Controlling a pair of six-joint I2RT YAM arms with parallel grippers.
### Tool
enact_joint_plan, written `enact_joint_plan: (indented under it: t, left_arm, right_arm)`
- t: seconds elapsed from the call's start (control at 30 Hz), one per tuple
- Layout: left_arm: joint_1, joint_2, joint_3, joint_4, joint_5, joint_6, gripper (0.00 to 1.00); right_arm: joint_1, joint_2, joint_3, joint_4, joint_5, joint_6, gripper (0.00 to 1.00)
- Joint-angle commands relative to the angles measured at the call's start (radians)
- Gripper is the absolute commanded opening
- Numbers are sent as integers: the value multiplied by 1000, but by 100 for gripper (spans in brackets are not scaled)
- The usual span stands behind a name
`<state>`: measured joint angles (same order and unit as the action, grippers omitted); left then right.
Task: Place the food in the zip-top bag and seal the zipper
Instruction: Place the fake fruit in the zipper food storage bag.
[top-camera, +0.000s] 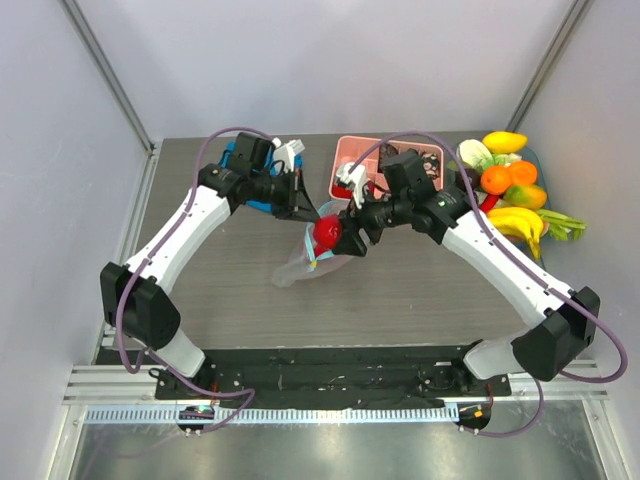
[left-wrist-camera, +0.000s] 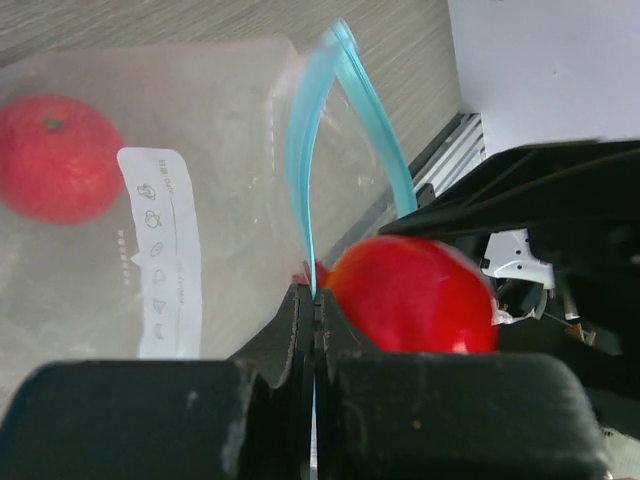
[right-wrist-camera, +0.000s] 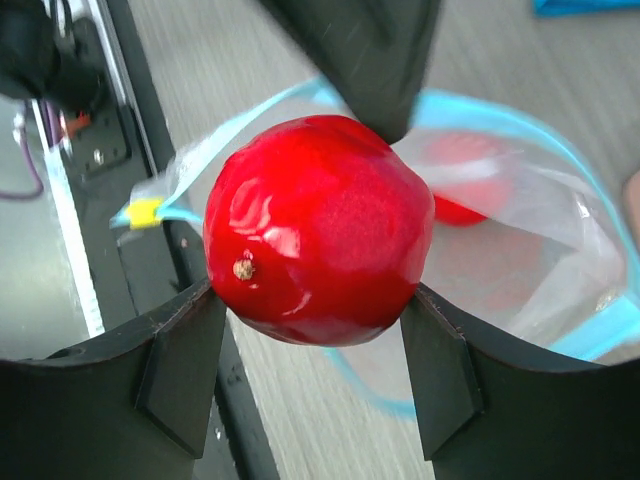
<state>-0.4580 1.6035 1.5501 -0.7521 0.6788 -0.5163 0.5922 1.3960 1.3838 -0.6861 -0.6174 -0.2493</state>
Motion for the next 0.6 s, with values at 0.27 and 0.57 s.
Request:
enact_joint_plan:
  t: [0.27, 0.57]
  left_arm:
    - [-11, -37, 4, 82, 71, -13, 0]
    - [-13, -50, -2, 83, 47, -22, 0]
  right_arm:
    - [-38, -14, 87, -70, 159, 13, 100]
    - [-563, 90, 265, -185, 58, 116, 100]
